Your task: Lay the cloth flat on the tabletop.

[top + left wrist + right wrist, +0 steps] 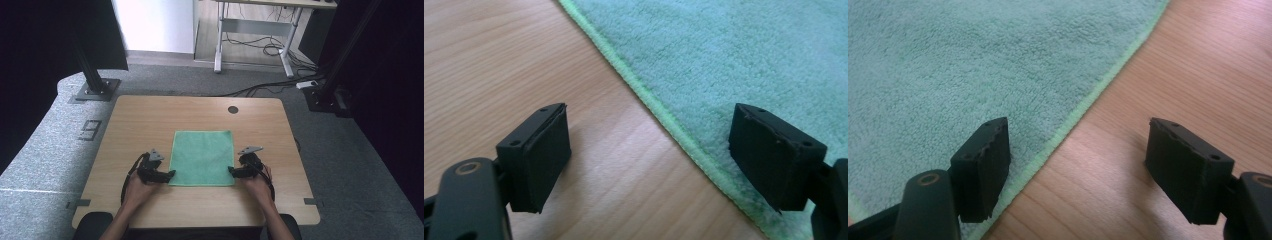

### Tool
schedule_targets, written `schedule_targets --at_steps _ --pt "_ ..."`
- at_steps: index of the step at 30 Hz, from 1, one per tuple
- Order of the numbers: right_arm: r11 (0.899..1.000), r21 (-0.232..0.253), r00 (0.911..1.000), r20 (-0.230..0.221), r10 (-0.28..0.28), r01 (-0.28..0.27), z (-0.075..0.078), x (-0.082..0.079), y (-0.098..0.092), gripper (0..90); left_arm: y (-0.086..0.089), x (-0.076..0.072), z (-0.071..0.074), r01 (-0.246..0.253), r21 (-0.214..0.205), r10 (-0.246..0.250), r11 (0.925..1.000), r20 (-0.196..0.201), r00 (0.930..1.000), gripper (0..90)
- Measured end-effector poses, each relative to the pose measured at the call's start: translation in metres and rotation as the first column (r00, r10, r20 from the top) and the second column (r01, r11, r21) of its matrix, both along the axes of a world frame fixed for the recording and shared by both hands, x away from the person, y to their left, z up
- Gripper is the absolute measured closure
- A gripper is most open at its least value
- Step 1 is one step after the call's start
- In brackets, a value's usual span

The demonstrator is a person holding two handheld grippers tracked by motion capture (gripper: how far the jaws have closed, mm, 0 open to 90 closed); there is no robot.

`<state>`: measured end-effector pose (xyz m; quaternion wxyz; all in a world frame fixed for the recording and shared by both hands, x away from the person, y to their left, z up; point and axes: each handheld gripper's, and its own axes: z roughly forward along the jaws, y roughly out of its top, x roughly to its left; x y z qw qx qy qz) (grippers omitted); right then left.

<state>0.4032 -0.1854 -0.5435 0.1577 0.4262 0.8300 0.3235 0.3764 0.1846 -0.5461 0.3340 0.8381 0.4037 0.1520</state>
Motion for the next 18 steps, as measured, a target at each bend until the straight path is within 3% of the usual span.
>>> schedule_targets --at_steps 18 --pt "1.000 0.021 0.9999 0.012 0.000 -0.001 -0.0025 -0.0003 -0.0045 21.1 0.0014 0.0020 -0.0009 -0.005 -0.014 0.005 0.9999 0.000 1.0000 14.7"
